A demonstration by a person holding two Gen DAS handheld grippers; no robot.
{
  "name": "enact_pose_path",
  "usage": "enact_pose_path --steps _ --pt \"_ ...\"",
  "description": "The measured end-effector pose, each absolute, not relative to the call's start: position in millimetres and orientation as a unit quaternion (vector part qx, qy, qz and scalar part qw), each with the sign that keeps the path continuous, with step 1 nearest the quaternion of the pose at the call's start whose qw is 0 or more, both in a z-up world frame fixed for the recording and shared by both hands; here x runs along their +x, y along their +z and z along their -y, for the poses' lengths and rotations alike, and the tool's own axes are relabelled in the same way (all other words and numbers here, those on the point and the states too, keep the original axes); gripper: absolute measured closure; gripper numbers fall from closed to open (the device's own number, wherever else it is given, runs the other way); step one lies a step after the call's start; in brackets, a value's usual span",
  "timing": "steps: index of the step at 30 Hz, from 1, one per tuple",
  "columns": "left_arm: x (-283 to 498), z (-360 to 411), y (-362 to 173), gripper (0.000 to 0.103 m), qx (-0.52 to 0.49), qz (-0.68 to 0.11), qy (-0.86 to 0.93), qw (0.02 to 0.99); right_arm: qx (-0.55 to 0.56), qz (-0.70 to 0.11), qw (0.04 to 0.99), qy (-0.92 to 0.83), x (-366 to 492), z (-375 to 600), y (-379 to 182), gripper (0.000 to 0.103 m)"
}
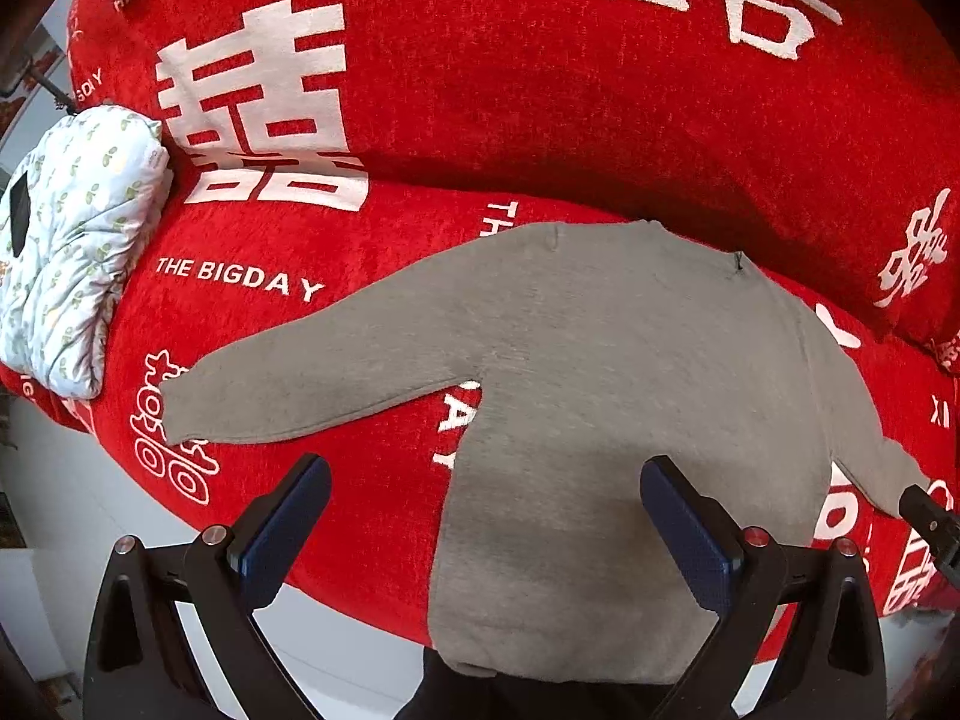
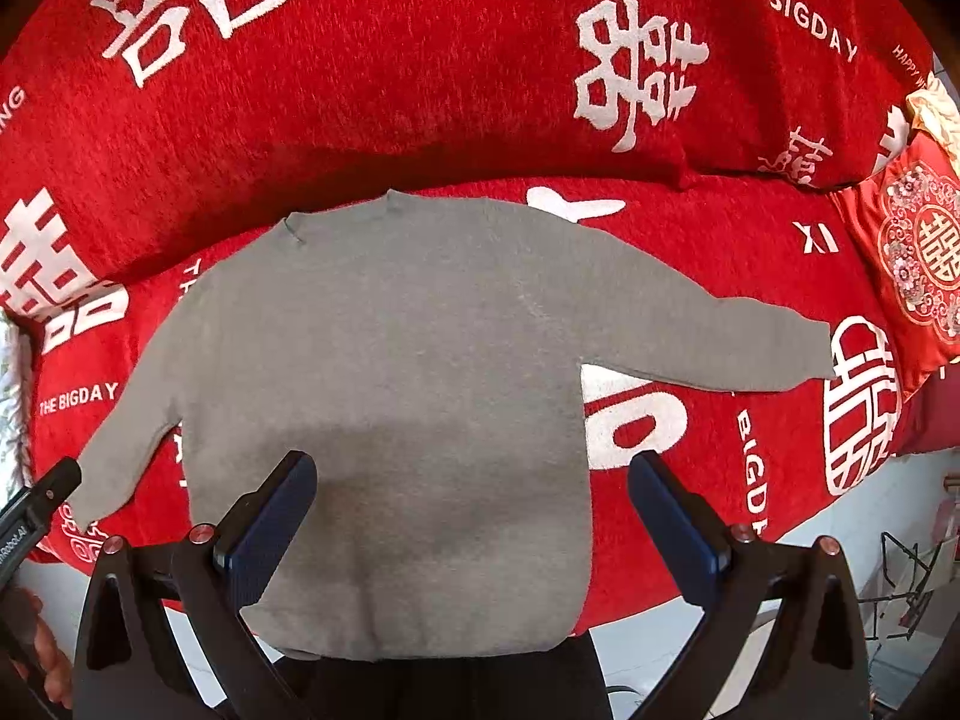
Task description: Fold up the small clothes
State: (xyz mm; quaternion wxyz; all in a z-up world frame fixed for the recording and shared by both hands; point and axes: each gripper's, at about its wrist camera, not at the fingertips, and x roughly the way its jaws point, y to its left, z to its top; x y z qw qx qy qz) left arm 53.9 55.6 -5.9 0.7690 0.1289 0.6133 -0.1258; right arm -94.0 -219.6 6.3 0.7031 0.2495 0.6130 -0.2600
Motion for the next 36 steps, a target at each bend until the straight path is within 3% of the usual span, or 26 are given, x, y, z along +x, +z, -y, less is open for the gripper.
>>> enact_pose_path --steps 19,27,36 --pt "60 -80 -40 0.0 0.099 -0.631 -0.123 0.759 0.236 -0.628 0.699 -0.246 -88 204 -6 0.0" --pt "72 -138 -101 0.0 0.027 -0.656 -0.086 0.749 0.213 -0.672 0.687 -0.174 -71 157 -48 0.0" --pt "111 -250 -186 0.0 -0.119 -0.652 0.003 0.749 0.206 -0.693 0.686 -0.082 -45 93 -117 0.0"
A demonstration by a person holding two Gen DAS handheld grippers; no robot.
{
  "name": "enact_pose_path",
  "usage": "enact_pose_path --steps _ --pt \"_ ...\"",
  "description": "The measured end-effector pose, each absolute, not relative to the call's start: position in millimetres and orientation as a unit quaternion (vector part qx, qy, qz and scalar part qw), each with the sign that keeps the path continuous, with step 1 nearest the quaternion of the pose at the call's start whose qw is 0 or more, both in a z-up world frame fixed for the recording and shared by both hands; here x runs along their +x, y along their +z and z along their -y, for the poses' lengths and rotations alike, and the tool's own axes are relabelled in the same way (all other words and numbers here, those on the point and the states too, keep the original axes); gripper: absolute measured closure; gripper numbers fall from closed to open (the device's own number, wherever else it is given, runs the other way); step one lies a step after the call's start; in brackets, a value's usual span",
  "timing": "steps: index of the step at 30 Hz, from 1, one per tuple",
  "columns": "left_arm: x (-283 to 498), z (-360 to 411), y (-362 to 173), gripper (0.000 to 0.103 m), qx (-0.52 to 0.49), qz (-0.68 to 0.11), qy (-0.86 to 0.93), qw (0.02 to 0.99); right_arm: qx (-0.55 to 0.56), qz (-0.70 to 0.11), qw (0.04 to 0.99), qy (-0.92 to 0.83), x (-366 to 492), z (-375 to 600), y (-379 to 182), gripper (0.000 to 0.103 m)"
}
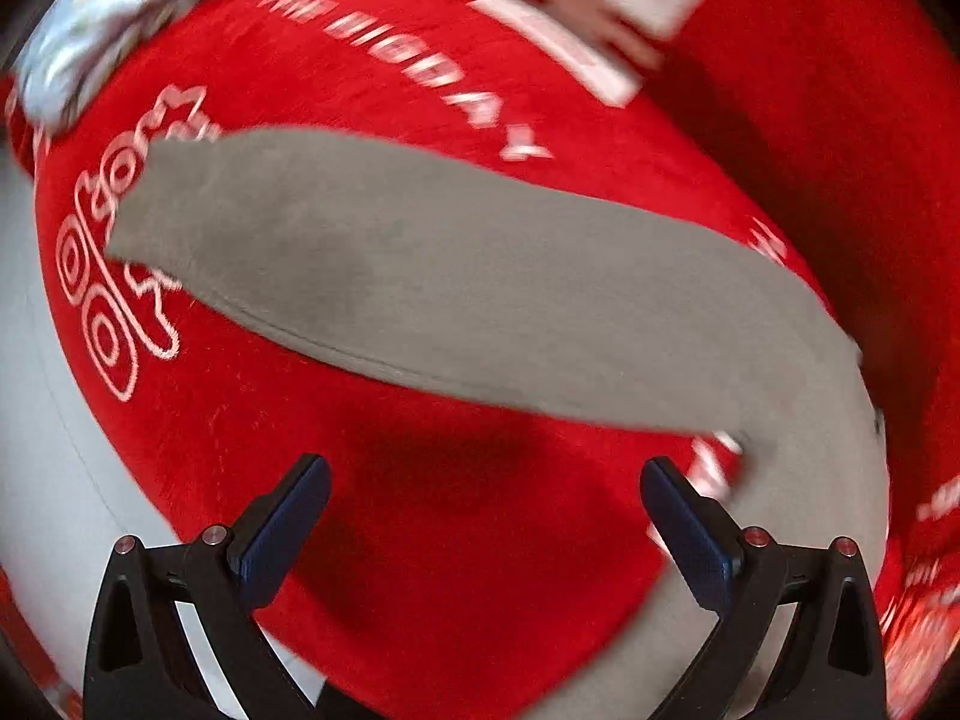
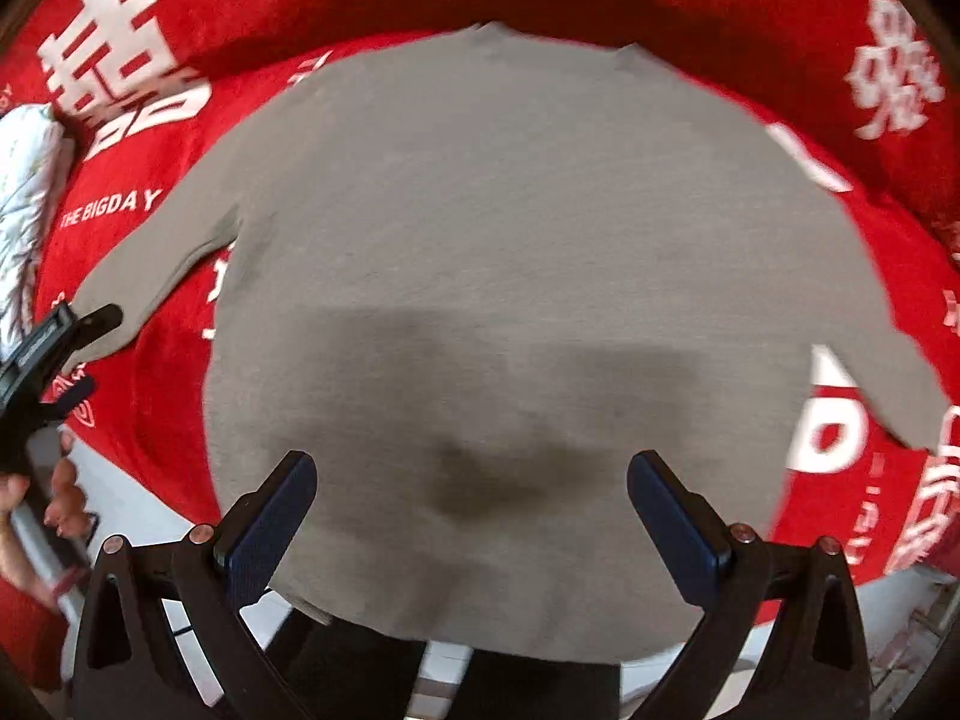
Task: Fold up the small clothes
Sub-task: 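Grasp the cuff of the sleeve nearest the left tool with the left tool, then fold the held sleeve across the sweater body with the left tool, release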
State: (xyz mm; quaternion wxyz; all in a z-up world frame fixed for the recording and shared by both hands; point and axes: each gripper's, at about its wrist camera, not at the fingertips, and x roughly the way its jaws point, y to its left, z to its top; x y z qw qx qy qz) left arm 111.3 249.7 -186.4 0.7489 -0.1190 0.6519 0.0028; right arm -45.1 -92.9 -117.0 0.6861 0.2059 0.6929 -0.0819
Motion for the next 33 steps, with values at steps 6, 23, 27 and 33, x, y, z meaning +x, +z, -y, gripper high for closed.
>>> enact_pose_path --steps 6,23,27,33 --pt "127 -284 -238 0.0 -0.238 -0.66 -0.01 0.712 0.231 -0.694 0.68 -0.051 -36 64 -149 0.0" --pt "164 -299 -226 0.097 -0.267 -0.586 -0.011 0.765 0.251 -0.678 0.69 -0.024 -27 66 -167 0.0" --pt "160 -276 -190 0.097 -0.194 -0.55 -0.037 0.812 0.264 -0.667 0.696 -0.032 -42 85 -162 0.0" --pt "153 -176 -117 0.097 -0.087 -0.486 -0.164 0.854 0.289 -0.642 0.708 -0.057 -63 123 -155 0.0"
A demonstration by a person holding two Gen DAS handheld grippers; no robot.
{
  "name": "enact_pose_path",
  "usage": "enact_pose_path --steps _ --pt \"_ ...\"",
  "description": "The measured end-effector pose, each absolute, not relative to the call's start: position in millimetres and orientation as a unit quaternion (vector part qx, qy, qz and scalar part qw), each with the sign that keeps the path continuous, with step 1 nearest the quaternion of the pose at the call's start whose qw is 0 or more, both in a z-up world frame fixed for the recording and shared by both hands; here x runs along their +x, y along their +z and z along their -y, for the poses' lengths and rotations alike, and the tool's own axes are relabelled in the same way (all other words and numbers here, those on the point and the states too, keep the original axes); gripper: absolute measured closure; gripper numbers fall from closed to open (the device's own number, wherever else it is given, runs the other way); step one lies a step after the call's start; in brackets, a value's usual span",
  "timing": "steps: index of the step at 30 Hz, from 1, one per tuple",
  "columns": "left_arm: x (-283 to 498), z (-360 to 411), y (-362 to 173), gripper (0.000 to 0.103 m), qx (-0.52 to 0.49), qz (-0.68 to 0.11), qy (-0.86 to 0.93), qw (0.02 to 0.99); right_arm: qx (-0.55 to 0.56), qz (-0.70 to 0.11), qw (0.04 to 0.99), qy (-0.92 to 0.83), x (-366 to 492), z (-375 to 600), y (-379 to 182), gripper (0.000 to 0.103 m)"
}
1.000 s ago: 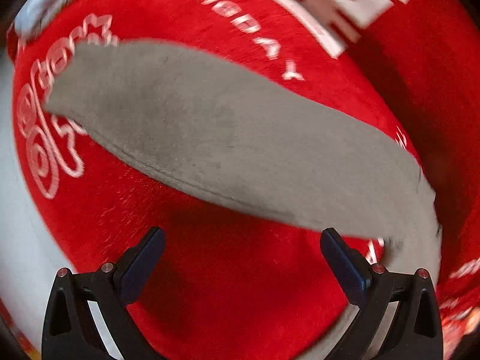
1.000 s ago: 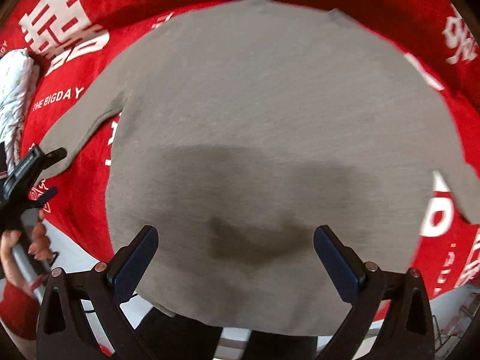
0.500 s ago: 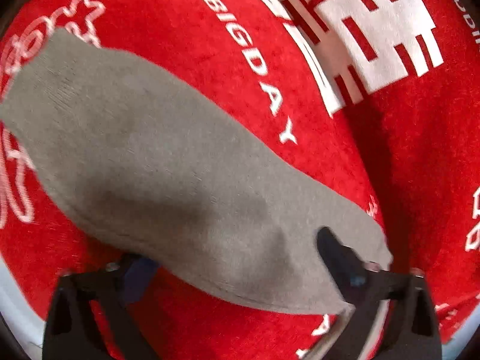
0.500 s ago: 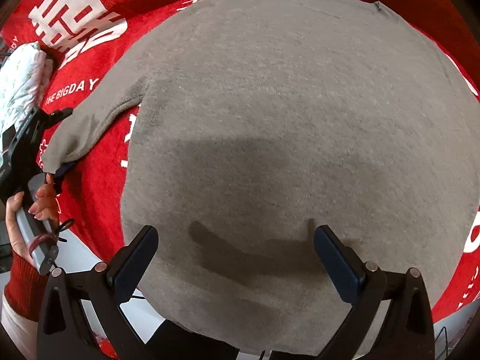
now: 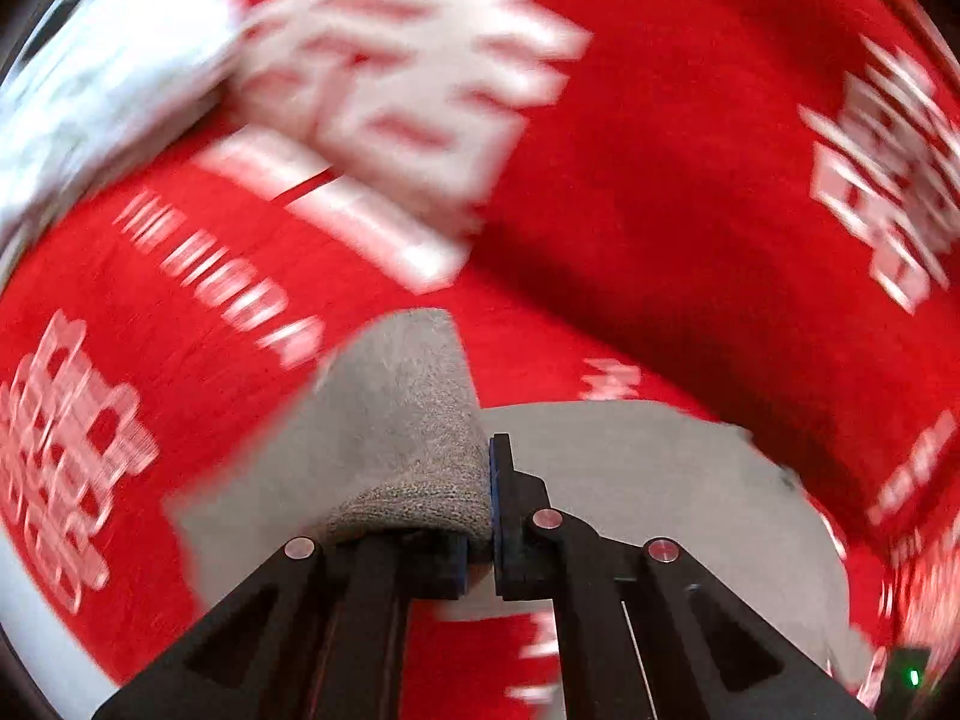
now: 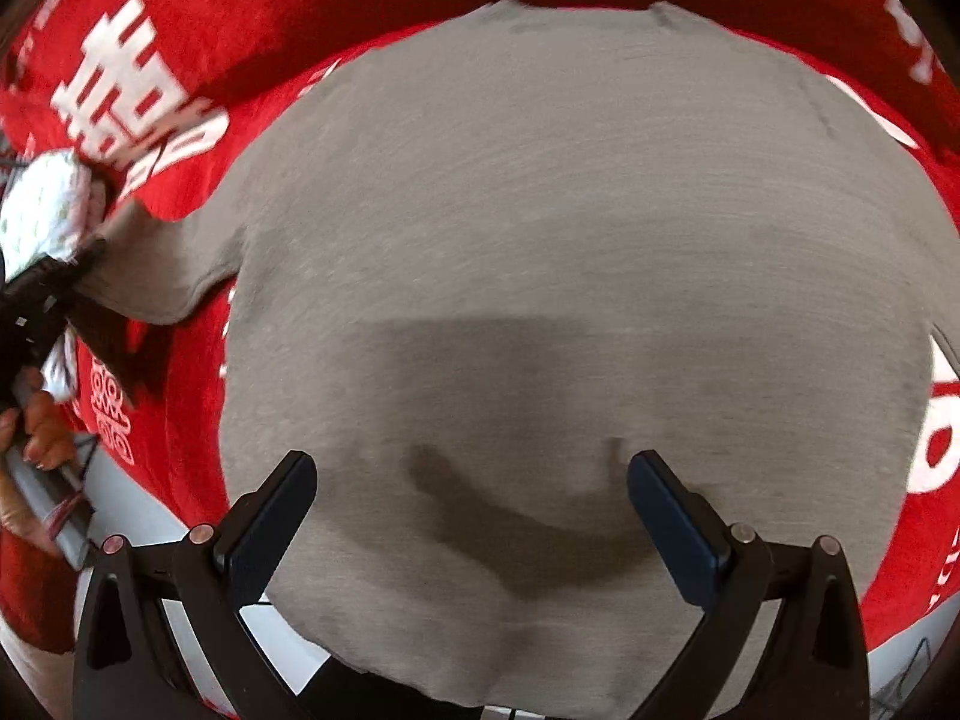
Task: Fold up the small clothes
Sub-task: 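Fold the held sleeve across the sweater body with the left tool, release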
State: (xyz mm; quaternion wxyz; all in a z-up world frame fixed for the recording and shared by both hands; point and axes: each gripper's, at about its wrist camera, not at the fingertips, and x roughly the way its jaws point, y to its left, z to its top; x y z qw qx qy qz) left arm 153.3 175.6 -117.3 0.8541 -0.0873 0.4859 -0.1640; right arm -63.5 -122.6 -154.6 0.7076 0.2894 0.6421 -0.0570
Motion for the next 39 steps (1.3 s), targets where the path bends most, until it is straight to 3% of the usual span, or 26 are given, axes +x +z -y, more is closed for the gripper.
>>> enact_pose_path --steps 5,10,15,18,19,20,22,27,31,36,39 --pt "124 -49 -89 0.097 0.015 -0.447 -0.288 0.847 0.319 -0.61 0.718 -0.097 -85 171 -146 0.0" --pt "75 68 -136 0.097 0.118 -0.47 -0.365 0.795 0.344 -0.589 0.715 -0.155 -117 226 -149 0.0" --pt "46 108 -200 0.097 0.22 -0.506 -0.347 0.758 0.369 -0.589 0.693 -0.194 -148 267 -167 0.0" --pt "41 96 -199 0.093 0.235 -0.488 -0.351 0.764 0.372 -0.591 0.687 -0.202 -153 278 -173 0.0" --pt "41 92 -196 0.076 0.238 -0.496 -0.353 0.757 0.37 -0.591 0.688 -0.202 -151 276 -173 0.0" --pt "42 88 -192 0.043 0.231 -0.502 -0.358 0.753 0.364 -0.591 0.692 -0.199 -147 277 -173 0.0" --pt "42 64 -175 0.012 0.209 -0.496 -0.351 0.766 0.351 -0.588 0.704 -0.188 -131 271 -169 0.0" --pt "67 -15 -146 0.012 0.171 -0.502 -0.27 0.804 0.27 -0.569 0.767 -0.123 -68 237 -147 0.0" --pt "98 -79 -165 0.012 0.13 -0.559 -0.174 0.8 0.168 -0.559 0.81 -0.056 -11 186 -136 0.0" --pt "121 -112 -185 0.012 0.07 -0.599 -0.147 0.784 -0.017 -0.569 0.822 -0.012 38 117 -153 0.0" --pt "126 -113 -193 0.012 0.067 -0.603 -0.156 0.779 -0.072 -0.569 0.819 -0.029 45 109 -162 0.0"
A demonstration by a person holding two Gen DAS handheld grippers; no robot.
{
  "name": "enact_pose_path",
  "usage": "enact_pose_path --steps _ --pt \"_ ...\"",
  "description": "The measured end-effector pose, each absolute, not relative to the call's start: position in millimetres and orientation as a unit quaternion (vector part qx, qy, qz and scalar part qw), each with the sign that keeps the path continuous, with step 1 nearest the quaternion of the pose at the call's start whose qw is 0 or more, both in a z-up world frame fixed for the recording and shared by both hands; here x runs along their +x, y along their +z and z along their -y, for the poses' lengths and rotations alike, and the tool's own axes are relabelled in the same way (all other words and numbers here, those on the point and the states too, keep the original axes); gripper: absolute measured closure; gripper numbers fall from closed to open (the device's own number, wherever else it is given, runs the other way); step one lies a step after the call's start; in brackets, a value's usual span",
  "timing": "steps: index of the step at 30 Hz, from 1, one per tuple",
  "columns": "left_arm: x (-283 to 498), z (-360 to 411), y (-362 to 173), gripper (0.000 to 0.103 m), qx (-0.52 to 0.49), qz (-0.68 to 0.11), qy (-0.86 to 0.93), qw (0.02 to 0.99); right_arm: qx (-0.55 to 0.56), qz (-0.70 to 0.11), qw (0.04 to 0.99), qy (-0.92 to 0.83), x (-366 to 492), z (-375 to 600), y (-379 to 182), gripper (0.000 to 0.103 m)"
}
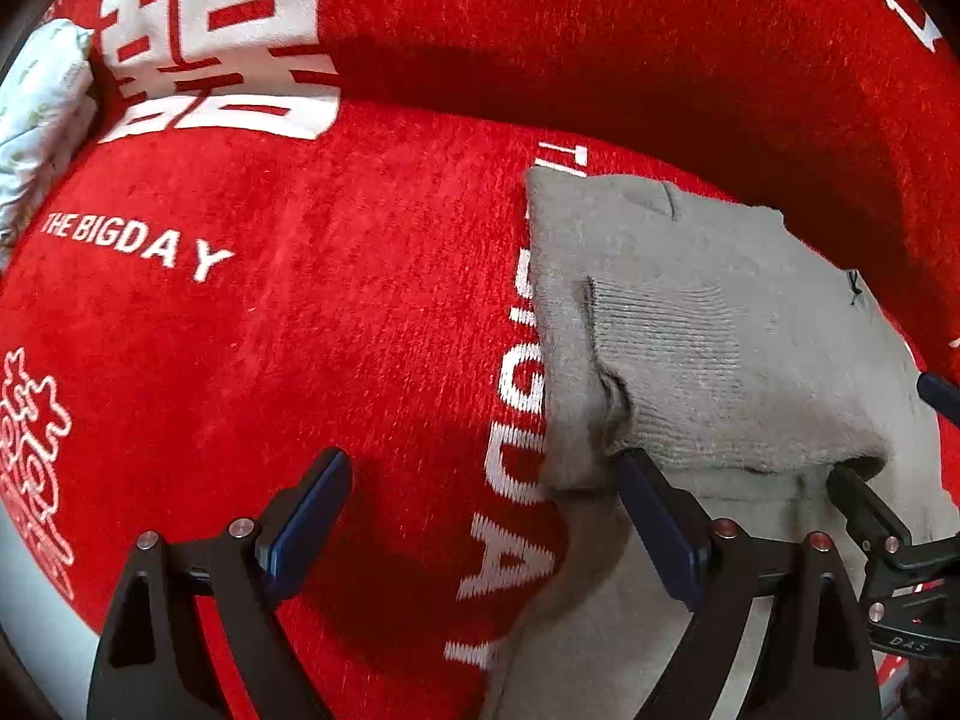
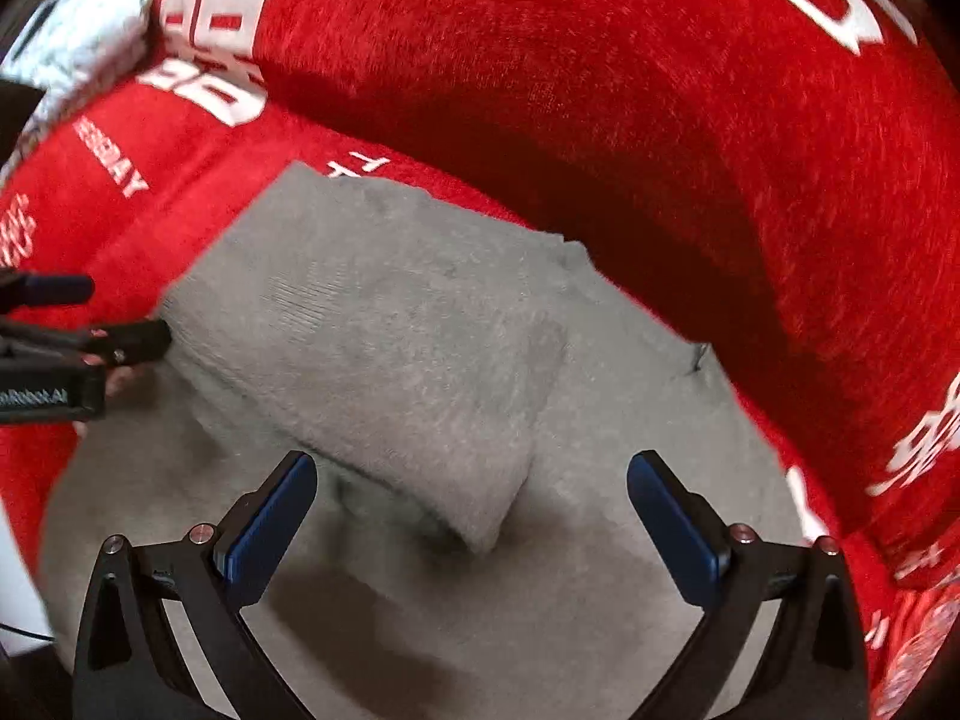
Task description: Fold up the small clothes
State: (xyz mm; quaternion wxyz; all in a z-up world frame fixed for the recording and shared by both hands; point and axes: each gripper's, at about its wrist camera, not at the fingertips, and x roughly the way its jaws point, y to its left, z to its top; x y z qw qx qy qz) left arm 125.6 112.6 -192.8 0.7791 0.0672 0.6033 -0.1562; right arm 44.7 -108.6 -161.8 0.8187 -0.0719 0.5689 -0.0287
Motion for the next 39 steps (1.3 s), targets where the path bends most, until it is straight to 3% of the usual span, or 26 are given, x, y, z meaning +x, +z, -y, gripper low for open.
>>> enact_pose_path --steps 4,6,7,8,12,16,18,21,24,26,28,33,37,39 --pt "132 -110 -207 0.012 0.045 -0.616 -0.158 0.77 -0.131 -0.572 0.808 -0.045 54 100 -172 0.002" --pt "134 -110 -208 0.012 0.039 -0.617 -0.158 0.77 -0.151 -0.567 0.808 -0.046 63 93 -177 0.035" --pt "134 -111 -208 0.012 0.045 -0.615 -0.162 0.77 -0.142 -0.567 0.81 -0.046 66 94 -177 0.094" --pt "133 -110 -208 0.012 0.05 -0.613 -0.164 0.771 -0.087 -0.576 0.812 -0.044 71 105 -176 0.096" --pt "138 -108 -211 0.012 0.061 -0.61 -0.172 0.771 0.23 -0.526 0.812 -0.106 52 187 -161 0.096" --pt "139 -104 -212 0.008 0.077 -0.605 -0.174 0.773 0.547 -0.413 0.705 -0.18 -24 267 -197 0.091" --pt "141 -102 -213 0.007 0.081 -0.604 -0.173 0.774 0.657 -0.357 0.635 -0.194 -64 283 -226 0.091" --pt "143 -103 -213 0.007 0.081 -0.608 -0.178 0.77 0.735 -0.31 0.568 -0.203 -99 286 -253 0.091" --pt "149 -101 -210 0.007 0.094 -0.613 -0.183 0.763 0.716 -0.33 0.58 -0.206 -101 284 -249 0.078" --pt "158 -100 -205 0.007 0.101 -0.61 -0.183 0.764 0.651 -0.376 0.626 -0.205 -82 281 -232 0.042" --pt "172 -100 -201 0.007 0.102 -0.603 -0.18 0.77 0.538 -0.439 0.688 -0.21 -56 277 -207 0.029" --pt "208 -88 -210 0.007 0.108 -0.615 -0.172 0.762 0.274 -0.541 0.771 -0.194 11 250 -180 0.029" --pt "215 -71 -220 0.007 0.124 -0.613 -0.174 0.761 0.186 -0.556 0.79 -0.177 50 238 -182 0.029" --pt "214 -66 -223 0.007 0.128 -0.61 -0.169 0.763 0.19 -0.556 0.788 -0.186 59 243 -186 0.035"
